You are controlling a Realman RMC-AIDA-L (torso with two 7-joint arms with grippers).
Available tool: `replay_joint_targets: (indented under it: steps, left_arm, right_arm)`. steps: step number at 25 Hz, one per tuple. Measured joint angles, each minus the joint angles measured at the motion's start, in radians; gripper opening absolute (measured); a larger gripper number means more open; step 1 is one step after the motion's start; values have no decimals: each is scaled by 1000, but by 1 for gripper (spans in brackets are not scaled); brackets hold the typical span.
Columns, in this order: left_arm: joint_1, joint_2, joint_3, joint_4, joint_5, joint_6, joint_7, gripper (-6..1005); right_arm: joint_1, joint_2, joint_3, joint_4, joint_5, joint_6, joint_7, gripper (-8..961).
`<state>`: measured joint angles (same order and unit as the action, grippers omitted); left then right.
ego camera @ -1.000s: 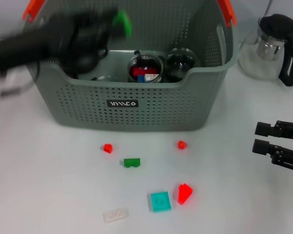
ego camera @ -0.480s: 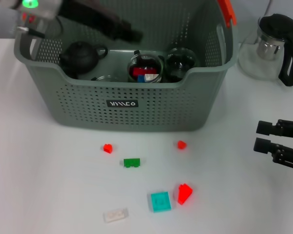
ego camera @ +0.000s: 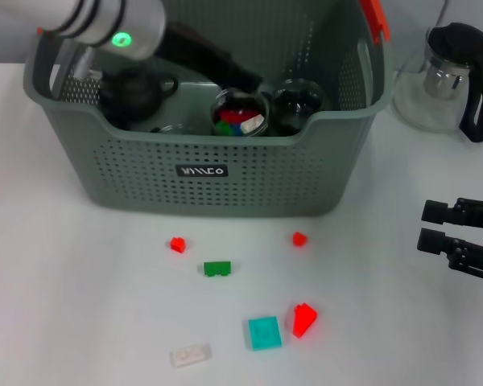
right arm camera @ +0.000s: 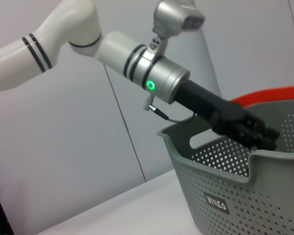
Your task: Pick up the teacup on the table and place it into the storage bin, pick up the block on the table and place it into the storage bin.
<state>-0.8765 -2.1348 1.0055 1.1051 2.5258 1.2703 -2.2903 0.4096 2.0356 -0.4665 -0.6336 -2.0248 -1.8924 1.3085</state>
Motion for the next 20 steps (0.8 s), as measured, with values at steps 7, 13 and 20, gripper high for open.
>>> replay_joint_targets:
  steps: [7,13,20]
  left_arm:
    - [289,-15,-122,191,-548,108,205,714]
    - [432,-8,-368,-99,-955,484,707,708]
    - [544,-38,-439,-167,-654,623,1052,706]
  right_arm:
    - [0,3,6,0,0,-1,0,496]
    - [0,3,1,0,0,9,0,496]
    - [0,2,3,0,0,10,12,495]
